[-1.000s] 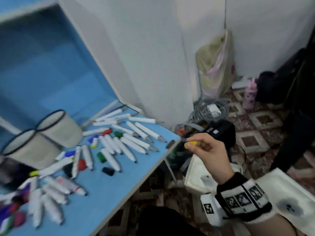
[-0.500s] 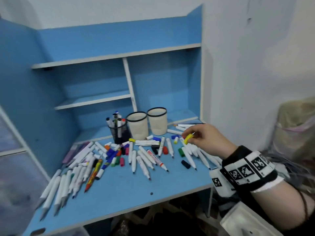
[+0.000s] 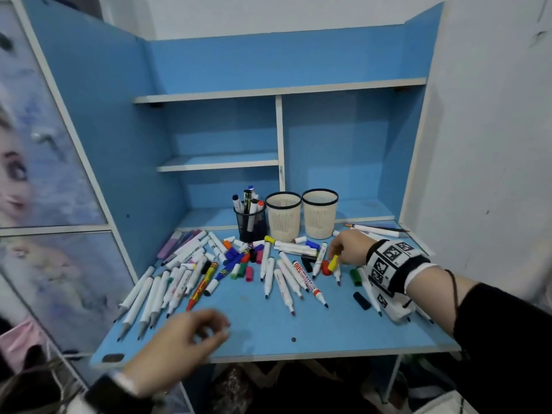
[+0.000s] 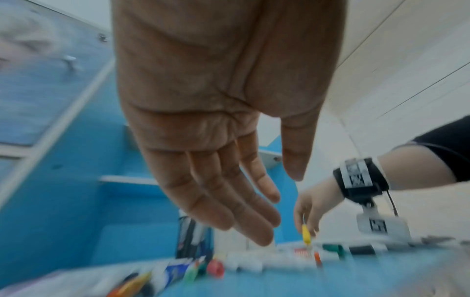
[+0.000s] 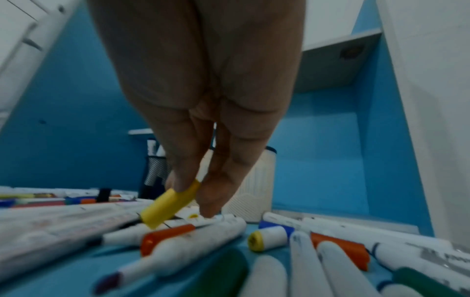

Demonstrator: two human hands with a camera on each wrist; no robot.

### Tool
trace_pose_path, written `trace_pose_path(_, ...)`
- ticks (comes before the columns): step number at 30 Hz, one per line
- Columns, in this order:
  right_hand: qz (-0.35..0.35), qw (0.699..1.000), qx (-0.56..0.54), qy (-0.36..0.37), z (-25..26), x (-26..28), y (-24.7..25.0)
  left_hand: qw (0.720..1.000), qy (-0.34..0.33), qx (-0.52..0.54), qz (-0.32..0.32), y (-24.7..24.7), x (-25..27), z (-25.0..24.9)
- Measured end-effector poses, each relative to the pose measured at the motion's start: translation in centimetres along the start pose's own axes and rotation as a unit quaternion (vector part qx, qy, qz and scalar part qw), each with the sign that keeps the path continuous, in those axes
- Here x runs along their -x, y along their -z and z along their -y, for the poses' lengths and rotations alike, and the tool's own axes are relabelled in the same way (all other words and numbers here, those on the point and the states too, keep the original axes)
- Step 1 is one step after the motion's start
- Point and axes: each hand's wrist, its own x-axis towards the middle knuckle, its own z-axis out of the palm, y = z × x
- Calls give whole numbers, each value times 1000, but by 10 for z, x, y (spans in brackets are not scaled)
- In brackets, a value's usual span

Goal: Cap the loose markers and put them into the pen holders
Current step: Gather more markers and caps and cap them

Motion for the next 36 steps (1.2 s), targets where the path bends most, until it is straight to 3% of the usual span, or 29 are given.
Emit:
trace_pose_path(2, 9, 1000, -1, 6, -5, -10, 0, 998, -56, -34, -23, 14, -36, -27)
trace_pose_path(5, 10, 1000, -2, 19, -11, -20, 4, 996, -56, -74, -15, 18, -96, -40)
trace_pose_path(10, 42, 995, 89, 33, -18, -39, 5, 987, -35, -134, 76, 5, -165, -37)
trace_pose_path(15, 81, 965, 242, 61, -24, -58, 5, 968, -73, -166, 173, -15, -184, -33)
trace_pose_path(19, 95, 950, 288, 79, -26, -66, 5, 966, -104, -158, 178, -20, -190, -24)
trace_pose_path(24, 55, 965, 241, 92, -31, -63, 17, 963, -85, -166, 194, -14, -196, -23)
trace_pose_path(29, -10, 992, 86, 95, -35, -36, 36, 958, -68, -191, 203, -8, -201, -23)
trace_pose_path(36, -125, 982, -86, 109, -29, 24, 52, 949, -60, -251, 180, -7, -208, -35)
